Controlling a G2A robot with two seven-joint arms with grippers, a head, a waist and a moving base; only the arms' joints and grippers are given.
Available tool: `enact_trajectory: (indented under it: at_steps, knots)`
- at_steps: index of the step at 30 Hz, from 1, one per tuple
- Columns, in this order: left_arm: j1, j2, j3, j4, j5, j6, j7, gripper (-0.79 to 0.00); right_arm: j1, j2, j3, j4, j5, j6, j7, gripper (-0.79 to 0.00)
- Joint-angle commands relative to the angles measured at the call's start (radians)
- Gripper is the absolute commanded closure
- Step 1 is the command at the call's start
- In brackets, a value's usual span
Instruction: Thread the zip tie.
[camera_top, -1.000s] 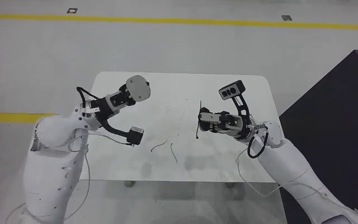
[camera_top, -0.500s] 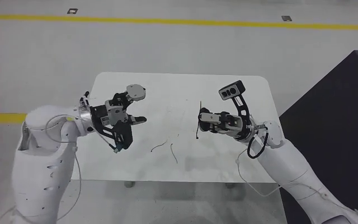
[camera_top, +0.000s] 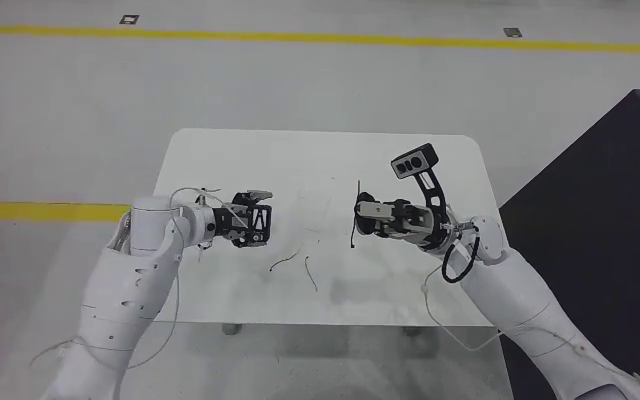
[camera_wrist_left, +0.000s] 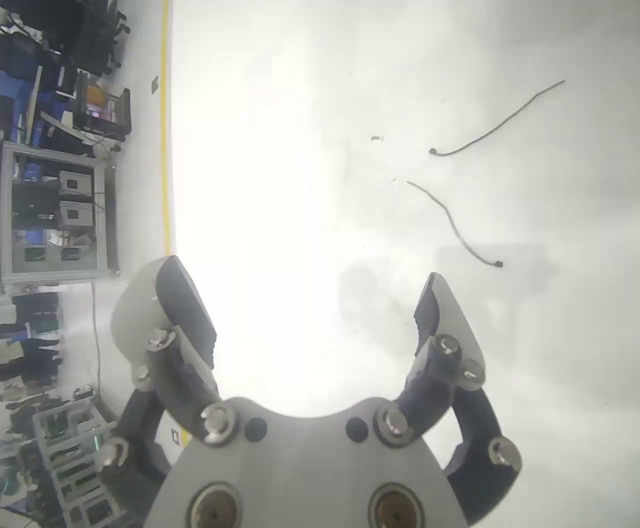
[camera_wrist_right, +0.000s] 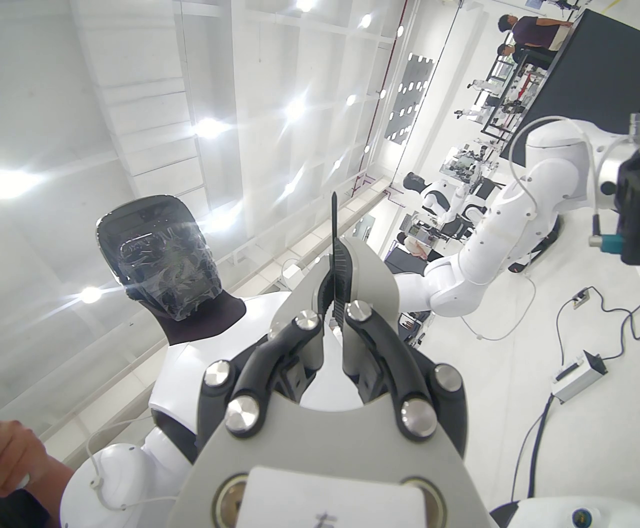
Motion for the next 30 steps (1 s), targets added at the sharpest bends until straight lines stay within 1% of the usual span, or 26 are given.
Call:
enact_trajectory:
  at_steps: [1, 4, 6, 7, 9, 10, 11, 12, 13, 28, 30]
  knots:
    - [0.0, 0.0, 0.0, -0.001, 0.0, 0.0, 0.008, -0.785, 0.0, 0.0, 0.0, 0.0, 0.0, 0.0, 0.0, 0.0]
    - [0.0, 0.0, 0.0, -0.001, 0.0, 0.0, 0.008, -0.785, 0.0, 0.0, 0.0, 0.0, 0.0, 0.0, 0.0, 0.0]
    - [0.013, 0.0, 0.016, -0.003, -0.002, 0.0, -0.037, -0.785, 0.0, 0.0, 0.0, 0.0, 0.0, 0.0, 0.0, 0.0]
    - [0.018, 0.0, 0.026, 0.024, -0.024, 0.0, -0.077, -0.785, 0.0, 0.0, 0.0, 0.0, 0.0, 0.0, 0.0, 0.0]
    - [0.006, 0.0, 0.063, 0.049, -0.128, 0.0, -0.108, -0.785, 0.0, 0.0, 0.0, 0.0, 0.0, 0.0, 0.0, 0.0]
    - [0.006, 0.005, 0.079, 0.078, -0.195, 0.0, -0.129, -0.785, 0.0, 0.0, 0.0, 0.0, 0.0, 0.0, 0.0, 0.0]
    - [-0.003, 0.01, 0.109, 0.093, -0.262, 0.0, -0.156, -0.785, 0.0, 0.0, 0.0, 0.0, 0.0, 0.0, 0.0, 0.0]
    - [-0.015, 0.018, 0.142, 0.089, -0.327, 0.0, -0.184, -0.785, 0.0, 0.0, 0.0, 0.0, 0.0, 0.0, 0.0, 0.0]
    - [-0.022, 0.025, 0.156, 0.095, -0.376, 0.0, -0.212, -0.785, 0.0, 0.0, 0.0, 0.0, 0.0, 0.0, 0.0, 0.0]
    - [-0.022, 0.025, 0.156, 0.095, -0.376, 0.0, -0.212, -0.785, 0.0, 0.0, 0.0, 0.0, 0.0, 0.0, 0.0, 0.0]
    - [-0.015, 0.024, 0.183, 0.084, -0.36, 0.0, -0.268, -0.785, 0.0, 0.0, 0.0, 0.0, 0.0, 0.0, 0.0, 0.0]
